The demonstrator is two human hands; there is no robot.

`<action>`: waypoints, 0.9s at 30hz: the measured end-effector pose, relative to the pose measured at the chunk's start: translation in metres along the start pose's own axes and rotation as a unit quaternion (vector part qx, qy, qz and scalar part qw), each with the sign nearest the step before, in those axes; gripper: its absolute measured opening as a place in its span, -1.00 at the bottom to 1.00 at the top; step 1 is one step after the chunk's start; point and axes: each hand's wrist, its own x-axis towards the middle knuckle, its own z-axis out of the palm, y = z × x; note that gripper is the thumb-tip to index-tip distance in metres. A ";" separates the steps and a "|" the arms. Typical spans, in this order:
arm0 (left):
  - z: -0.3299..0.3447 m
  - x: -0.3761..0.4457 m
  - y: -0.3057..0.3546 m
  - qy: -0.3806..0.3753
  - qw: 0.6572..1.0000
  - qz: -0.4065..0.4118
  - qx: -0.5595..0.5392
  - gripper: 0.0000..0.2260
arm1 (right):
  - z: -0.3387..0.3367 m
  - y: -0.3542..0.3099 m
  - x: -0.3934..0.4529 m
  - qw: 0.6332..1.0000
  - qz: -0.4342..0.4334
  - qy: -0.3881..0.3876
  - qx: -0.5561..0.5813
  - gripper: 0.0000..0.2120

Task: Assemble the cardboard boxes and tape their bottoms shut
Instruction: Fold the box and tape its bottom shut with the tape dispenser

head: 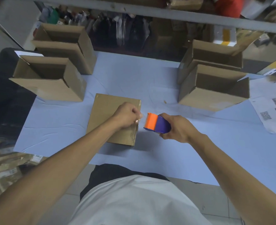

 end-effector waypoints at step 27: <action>-0.032 0.013 -0.020 0.149 0.904 -0.037 0.398 -0.71 | 0.004 0.013 0.032 0.989 0.070 -0.052 -0.122 -0.50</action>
